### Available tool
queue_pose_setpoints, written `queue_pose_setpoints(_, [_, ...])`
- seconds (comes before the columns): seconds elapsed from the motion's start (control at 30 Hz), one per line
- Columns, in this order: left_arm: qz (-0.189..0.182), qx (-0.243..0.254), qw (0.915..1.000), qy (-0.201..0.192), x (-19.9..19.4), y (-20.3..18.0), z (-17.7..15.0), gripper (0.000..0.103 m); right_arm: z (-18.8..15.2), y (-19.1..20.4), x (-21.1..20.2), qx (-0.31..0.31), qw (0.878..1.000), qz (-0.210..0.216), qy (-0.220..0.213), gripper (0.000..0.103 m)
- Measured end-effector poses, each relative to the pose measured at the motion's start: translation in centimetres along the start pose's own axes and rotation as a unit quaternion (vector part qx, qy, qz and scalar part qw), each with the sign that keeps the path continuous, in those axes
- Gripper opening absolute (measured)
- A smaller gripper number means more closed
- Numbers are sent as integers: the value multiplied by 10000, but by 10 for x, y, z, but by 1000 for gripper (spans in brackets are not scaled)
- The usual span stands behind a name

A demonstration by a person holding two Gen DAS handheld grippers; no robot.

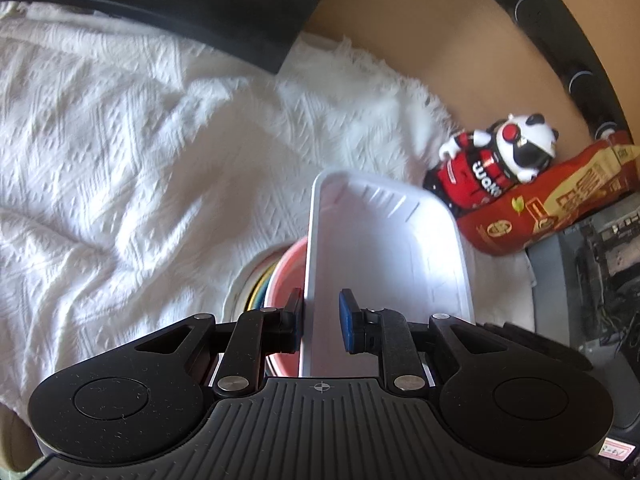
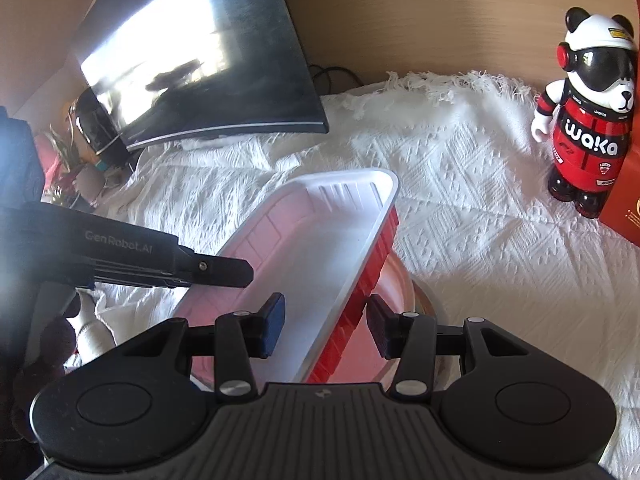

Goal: Organize plates and bowls
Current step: 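Lower the tray onto the white bowl rim with both tools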

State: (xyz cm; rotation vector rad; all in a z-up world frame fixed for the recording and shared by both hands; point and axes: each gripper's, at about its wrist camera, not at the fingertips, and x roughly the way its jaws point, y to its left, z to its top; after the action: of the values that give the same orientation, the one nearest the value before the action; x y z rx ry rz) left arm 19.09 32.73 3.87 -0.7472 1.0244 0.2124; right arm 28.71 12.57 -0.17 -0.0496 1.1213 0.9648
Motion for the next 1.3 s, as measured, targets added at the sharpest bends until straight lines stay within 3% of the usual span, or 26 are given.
queue_pose_setpoints(0.4, [-141, 135, 9998, -33, -8, -10, -7, 20, -7, -8, -3, 46, 9999, -49, 117, 46])
queue_pose_setpoints(0.97, [25, 457, 9989, -31, -23, -22, -16, 20, -11, 0, -19, -242, 9997, -25, 20, 48])
queue_pose_setpoints(1.3, [-10, 153, 9999, 10, -18, -11, -18, 20, -16, -6, -23, -201, 9997, -90, 55, 48])
